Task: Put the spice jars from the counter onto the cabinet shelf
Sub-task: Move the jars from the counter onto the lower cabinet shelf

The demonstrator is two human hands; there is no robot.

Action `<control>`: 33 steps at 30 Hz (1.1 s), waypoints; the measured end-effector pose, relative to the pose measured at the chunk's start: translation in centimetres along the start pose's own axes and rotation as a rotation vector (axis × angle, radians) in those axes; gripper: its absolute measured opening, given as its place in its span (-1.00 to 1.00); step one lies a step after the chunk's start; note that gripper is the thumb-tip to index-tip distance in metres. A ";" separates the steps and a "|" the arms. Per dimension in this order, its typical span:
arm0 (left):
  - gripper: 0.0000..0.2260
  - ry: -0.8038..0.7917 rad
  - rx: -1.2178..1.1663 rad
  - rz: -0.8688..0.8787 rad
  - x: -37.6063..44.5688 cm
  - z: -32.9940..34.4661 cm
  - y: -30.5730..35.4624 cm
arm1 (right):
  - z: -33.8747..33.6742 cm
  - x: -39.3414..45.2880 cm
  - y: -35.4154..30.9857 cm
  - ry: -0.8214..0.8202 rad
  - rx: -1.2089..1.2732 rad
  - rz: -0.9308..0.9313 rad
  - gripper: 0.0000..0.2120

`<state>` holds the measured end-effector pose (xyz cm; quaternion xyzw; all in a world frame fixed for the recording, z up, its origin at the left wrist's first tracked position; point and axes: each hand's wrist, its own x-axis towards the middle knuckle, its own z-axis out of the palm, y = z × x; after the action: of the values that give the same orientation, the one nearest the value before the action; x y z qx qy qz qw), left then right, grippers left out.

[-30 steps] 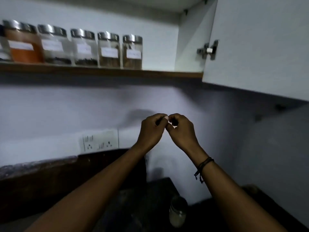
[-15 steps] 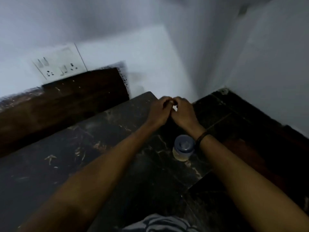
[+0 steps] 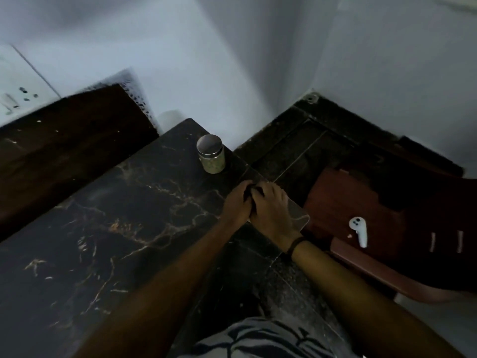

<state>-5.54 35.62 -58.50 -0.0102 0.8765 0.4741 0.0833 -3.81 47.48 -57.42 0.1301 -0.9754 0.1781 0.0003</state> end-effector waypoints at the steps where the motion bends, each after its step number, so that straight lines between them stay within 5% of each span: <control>1: -0.66 -0.003 -0.022 0.006 0.1 0.1 -0.3 | 0.3 -0.3 0.4 0.021 0.005 0.004 -0.54; 10: -0.80 0.008 -0.258 -0.135 0.8 0.6 -1.0 | 3.2 -1.4 2.8 -0.027 0.295 0.099 -0.18; 16: -0.65 0.245 -0.458 -0.237 0.0 -2.8 -1.4 | 1.7 -0.8 1.6 0.148 0.689 0.011 -0.23; 24: -0.84 0.353 -0.650 -0.282 -3.1 -8.1 -1.9 | 0.8 2.9 -2.0 -0.130 1.389 0.170 -0.34; 33: -0.80 0.347 -0.841 -0.337 -7.1 -11.9 -3.5 | 2.7 5.2 -7.6 -0.323 1.491 0.286 -0.71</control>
<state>0.15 23.39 -53.89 -0.2638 0.5961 0.7583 0.0003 -6.77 38.36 -57.03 -0.0068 -0.5929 0.7647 -0.2524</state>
